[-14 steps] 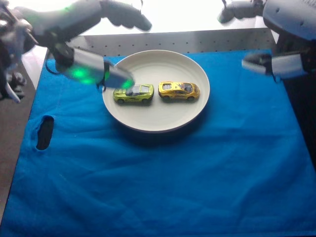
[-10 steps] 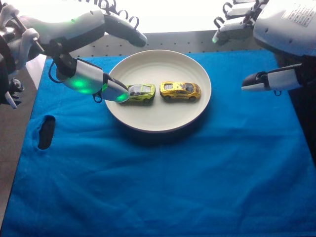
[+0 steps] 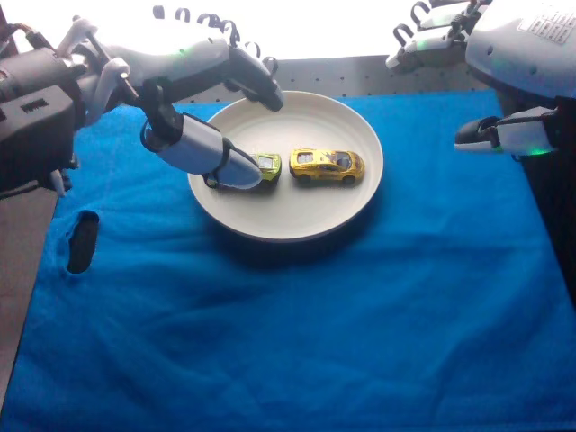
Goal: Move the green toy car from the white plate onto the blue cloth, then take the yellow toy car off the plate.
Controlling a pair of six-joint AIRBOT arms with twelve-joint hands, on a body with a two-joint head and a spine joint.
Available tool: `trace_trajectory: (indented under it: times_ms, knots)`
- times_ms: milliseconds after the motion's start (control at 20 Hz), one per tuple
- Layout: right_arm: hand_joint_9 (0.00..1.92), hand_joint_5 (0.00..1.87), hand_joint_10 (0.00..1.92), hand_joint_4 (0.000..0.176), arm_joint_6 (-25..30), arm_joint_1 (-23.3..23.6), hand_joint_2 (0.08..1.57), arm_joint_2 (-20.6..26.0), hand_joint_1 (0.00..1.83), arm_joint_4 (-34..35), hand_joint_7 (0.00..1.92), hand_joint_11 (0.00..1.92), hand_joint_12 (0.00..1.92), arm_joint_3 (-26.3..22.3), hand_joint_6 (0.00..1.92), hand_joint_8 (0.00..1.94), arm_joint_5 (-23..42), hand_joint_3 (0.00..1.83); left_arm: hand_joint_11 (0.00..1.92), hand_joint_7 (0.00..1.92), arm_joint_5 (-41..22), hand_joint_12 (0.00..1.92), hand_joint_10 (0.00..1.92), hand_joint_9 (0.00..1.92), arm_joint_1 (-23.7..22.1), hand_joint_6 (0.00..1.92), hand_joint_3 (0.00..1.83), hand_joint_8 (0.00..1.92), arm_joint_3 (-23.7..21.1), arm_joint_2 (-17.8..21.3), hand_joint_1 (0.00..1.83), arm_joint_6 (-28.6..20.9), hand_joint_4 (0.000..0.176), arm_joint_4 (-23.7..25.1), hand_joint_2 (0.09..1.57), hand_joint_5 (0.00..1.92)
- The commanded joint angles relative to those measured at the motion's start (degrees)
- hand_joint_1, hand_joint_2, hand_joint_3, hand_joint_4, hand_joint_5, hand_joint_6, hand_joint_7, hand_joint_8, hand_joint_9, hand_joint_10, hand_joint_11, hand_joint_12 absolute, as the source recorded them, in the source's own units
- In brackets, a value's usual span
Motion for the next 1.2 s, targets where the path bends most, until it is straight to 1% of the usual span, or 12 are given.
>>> trace_trajectory:
  times_ms: [0, 100, 250, 500, 600, 750, 800, 850, 950, 1050, 1100, 1150]
  knots:
    - [0.33, 0.53, 1.26, 0.0, -0.3, 0.7, 0.97, 0.1, 1.15, 0.7, 0.5, 0.15, 1.83, 0.4, 0.41, 0.79, 6.3, 0.01, 0.01, 0.53, -4.5, 1.79, 1.04, 0.3, -1.4, 0.17, 0.0, 0.51, 0.7, -0.8, 0.89, 0.8, 0.0, -0.5, 0.91, 0.67]
    - [0.28, 0.4, 1.32, 0.0, -0.3, 0.7, 0.99, 0.1, 1.15, 0.8, 0.43, 0.11, 1.88, 0.7, 0.71, 0.93, 6.2, 0.0, 0.0, 0.63, -2.5, 1.68, 0.84, 0.37, -2.5, 0.12, 0.0, 0.28, 1.3, -2.2, 0.97, 3.7, 0.0, -0.5, 0.93, 0.68]
    - [0.27, 0.39, 1.24, 0.0, -0.3, 0.7, 0.99, 0.0, 1.16, 0.9, 0.49, 0.05, 1.89, 0.8, 0.69, 0.79, 6.1, 0.0, 0.08, 0.75, -1.3, 1.52, 0.57, 0.51, -3.3, 0.03, 0.0, 0.07, 1.8, -3.5, 1.08, 5.9, 0.0, -0.5, 0.94, 0.72]
    - [0.33, 0.41, 1.32, 0.0, -0.3, 0.7, 0.99, 0.0, 1.1, 0.9, 0.51, 0.14, 1.92, 0.8, 0.71, 0.89, 6.1, 0.0, 0.06, 0.77, 2.3, 1.64, 0.79, 0.42, -4.3, 0.0, 0.0, 0.03, 2.6, -4.6, 1.08, 9.3, 0.0, -0.5, 0.91, 0.72]
    - [0.33, 0.41, 1.31, 0.0, -0.3, 0.7, 1.0, 0.0, 1.12, 0.9, 0.51, 0.12, 1.92, 0.8, 0.71, 0.9, 6.1, 0.0, 0.07, 0.72, 3.0, 1.58, 0.71, 0.4, -4.3, 0.0, 0.0, 0.0, 3.3, -5.1, 1.02, 9.3, 0.0, -0.6, 0.93, 0.7]
    - [0.34, 0.43, 1.22, 0.0, -0.3, 0.7, 1.0, 0.0, 1.13, 0.9, 0.53, 0.08, 1.9, 0.8, 0.68, 0.81, 6.1, 0.0, 0.14, 0.73, 3.8, 1.78, 1.09, 0.29, -4.3, 0.0, 0.0, 0.01, 4.2, -5.7, 0.98, 9.3, 0.0, -1.1, 0.92, 0.68]
    - [0.33, 0.44, 1.25, 0.0, -0.3, 0.7, 1.0, 0.0, 1.14, 0.9, 0.52, 0.09, 1.92, 0.8, 0.7, 0.8, 6.1, 0.0, 0.23, 0.79, 3.8, 1.84, 1.25, 0.33, -4.0, 0.01, 0.0, 0.05, 4.5, -5.8, 1.01, 9.3, 0.0, -1.7, 0.92, 0.71]
    - [0.33, 0.43, 1.26, 0.0, -0.3, 0.7, 1.01, 0.0, 1.14, 0.9, 0.51, 0.09, 1.92, 0.8, 0.7, 0.8, 6.1, 0.01, 0.3, 0.75, 3.8, 1.82, 1.3, 0.39, -3.7, 0.0, 0.0, 0.3, 4.7, -5.8, 1.04, 9.3, 0.0, -2.3, 0.91, 0.72]
    - [0.34, 0.39, 1.27, 0.0, -0.3, 0.7, 1.01, 0.0, 1.13, 0.9, 0.51, 0.11, 1.9, 0.8, 0.81, 0.84, 6.1, 0.0, 0.44, 0.58, 3.9, 1.91, 1.54, 0.46, -3.1, 0.0, 0.0, 1.15, 5.5, -6.3, 1.05, 9.3, 0.0, -3.5, 0.91, 0.72]
    - [0.31, 0.41, 1.23, 0.0, -0.3, 0.7, 1.01, 0.0, 1.11, 0.9, 0.51, 0.06, 1.89, 0.8, 0.73, 0.8, 6.1, 0.0, 0.42, 0.56, 4.1, 1.87, 1.41, 0.49, -2.6, 0.0, 0.0, 1.07, 6.4, -7.0, 1.04, 9.3, 0.0, -4.4, 0.93, 0.71]
    - [0.32, 0.41, 1.24, 0.0, -0.3, 0.7, 1.01, 0.0, 1.13, 0.9, 0.51, 0.08, 1.87, 0.8, 0.71, 0.81, 6.1, 0.0, 0.29, 0.55, 4.2, 1.77, 1.23, 0.44, -2.4, 0.0, 0.0, 0.87, 6.7, -7.3, 1.02, 9.3, 0.0, -4.8, 0.94, 0.71]
    - [0.34, 0.42, 1.23, 0.0, -0.3, 0.7, 1.01, 0.0, 1.12, 0.9, 0.51, 0.11, 1.84, 0.8, 0.7, 0.8, 6.1, 0.0, 0.31, 0.58, 4.3, 1.8, 1.27, 0.45, -2.2, 0.01, 0.0, 0.86, 7.0, -7.5, 1.03, 9.3, 0.0, -5.0, 0.94, 0.72]
